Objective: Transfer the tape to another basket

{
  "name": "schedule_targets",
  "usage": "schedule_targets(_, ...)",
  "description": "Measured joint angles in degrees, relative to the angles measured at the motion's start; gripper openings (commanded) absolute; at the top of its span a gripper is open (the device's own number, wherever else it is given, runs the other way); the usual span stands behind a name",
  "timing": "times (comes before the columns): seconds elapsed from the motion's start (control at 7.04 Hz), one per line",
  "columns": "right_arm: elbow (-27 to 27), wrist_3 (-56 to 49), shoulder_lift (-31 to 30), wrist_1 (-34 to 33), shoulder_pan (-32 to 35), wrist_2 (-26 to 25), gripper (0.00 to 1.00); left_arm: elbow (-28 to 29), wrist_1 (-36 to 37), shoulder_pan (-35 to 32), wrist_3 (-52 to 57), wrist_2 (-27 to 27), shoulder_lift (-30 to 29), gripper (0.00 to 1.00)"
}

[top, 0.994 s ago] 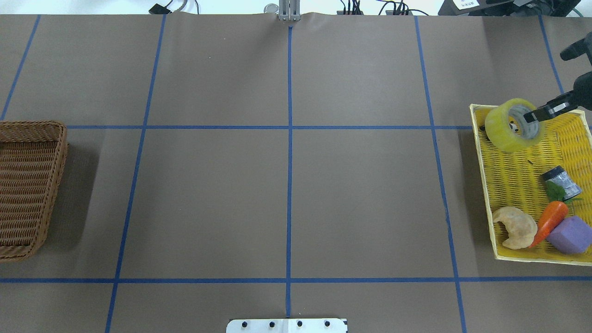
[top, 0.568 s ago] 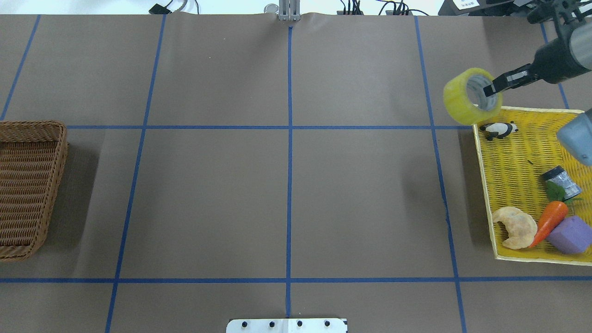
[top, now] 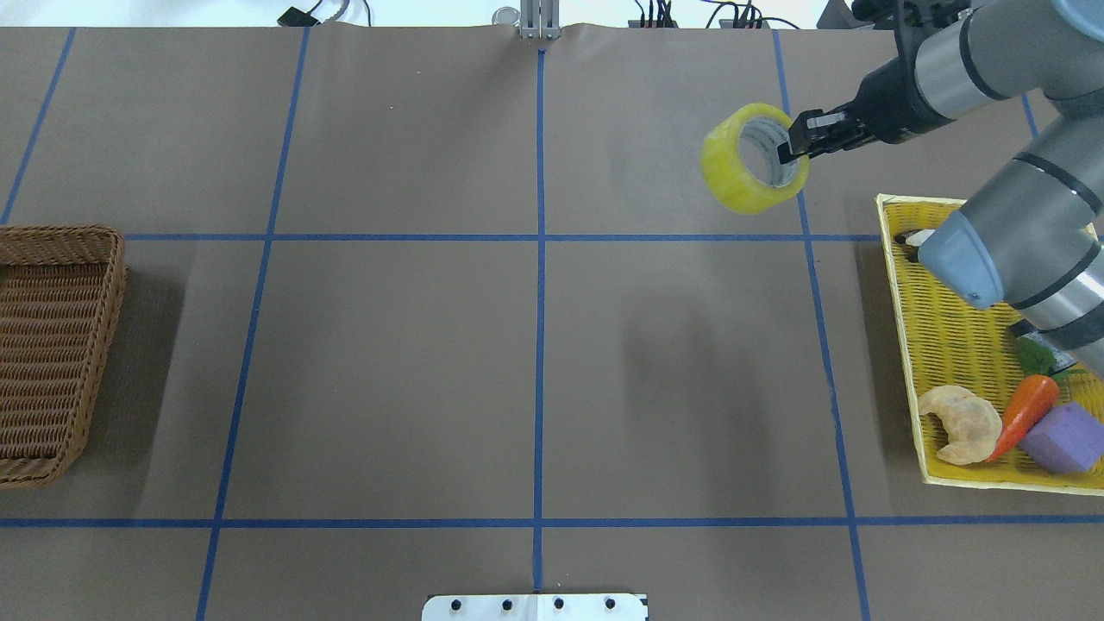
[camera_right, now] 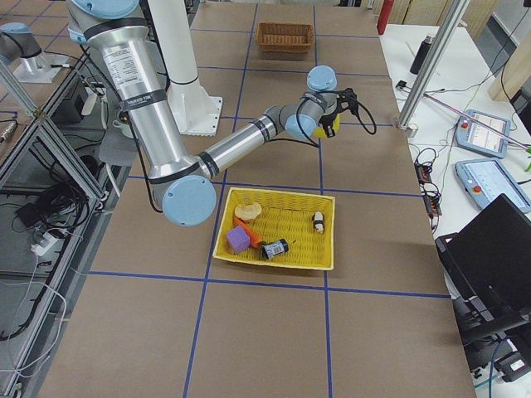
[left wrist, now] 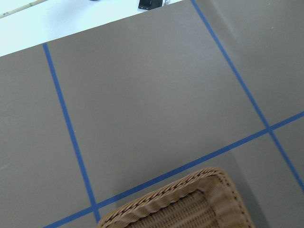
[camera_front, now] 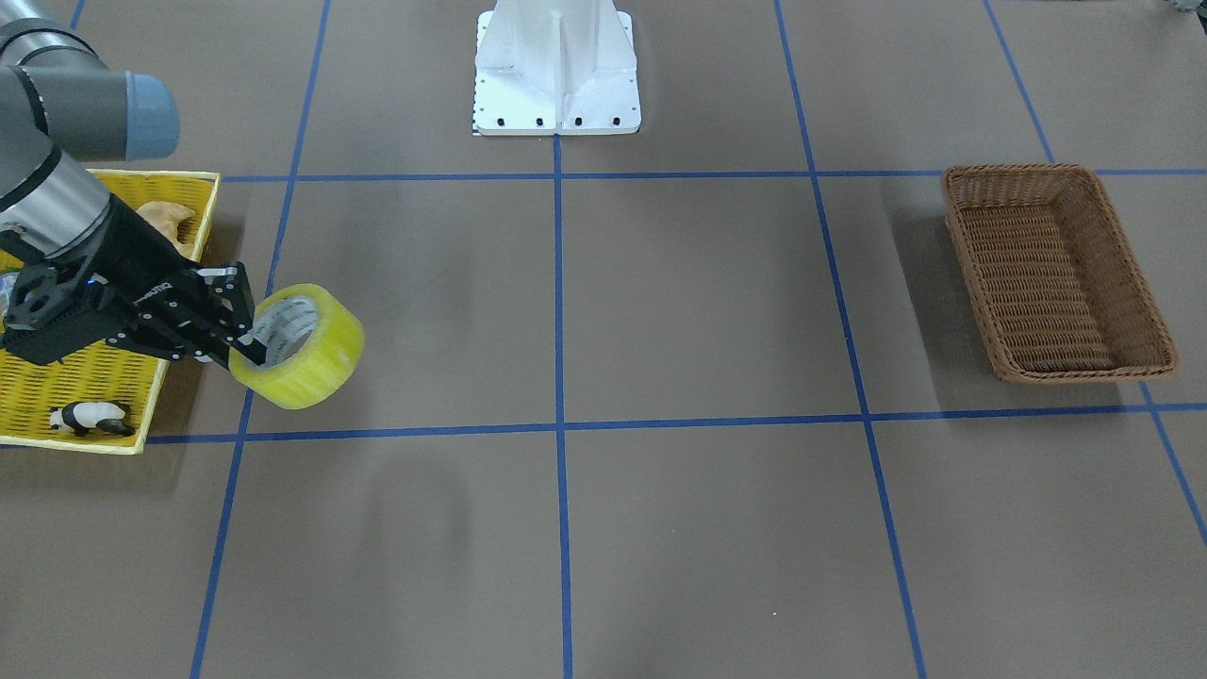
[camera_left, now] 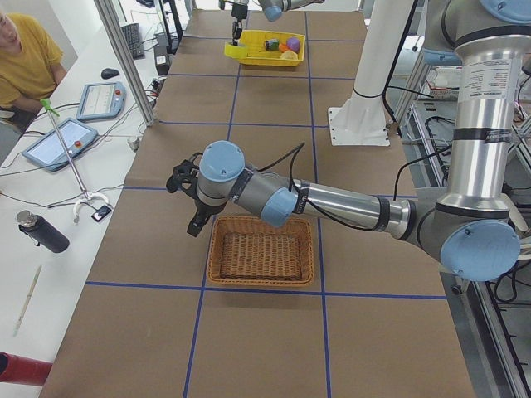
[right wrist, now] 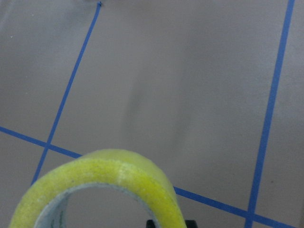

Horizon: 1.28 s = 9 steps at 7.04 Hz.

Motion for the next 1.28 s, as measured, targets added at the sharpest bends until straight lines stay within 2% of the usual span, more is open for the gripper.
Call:
schedule_targets(0.28, 1.86, 5.55, 2.06, 0.05, -3.24, -3.21, 0.00, -0.02, -4.13, 2.60, -12.78, -2.28, -3.26, 0.99)
schedule_targets(0.71, 3.10, 12.07, 5.39, 0.07, -8.26, -9.12, 0.00, -0.92, -6.37, 9.94, -31.63, -1.46, -11.34, 0.99)
schedule_targets(0.99, 3.88, 14.38, 6.77, 0.35, -11.20, -12.36, 0.00, -2.96, -6.89, 15.43, -40.21, -1.43, -15.64, 0.99)
schedule_targets(1.28, 4.62, 16.95, 7.06, 3.90, -14.43, -16.08, 0.00, -4.79, -10.50, 20.12, -44.97, -1.66, -17.42, 0.99)
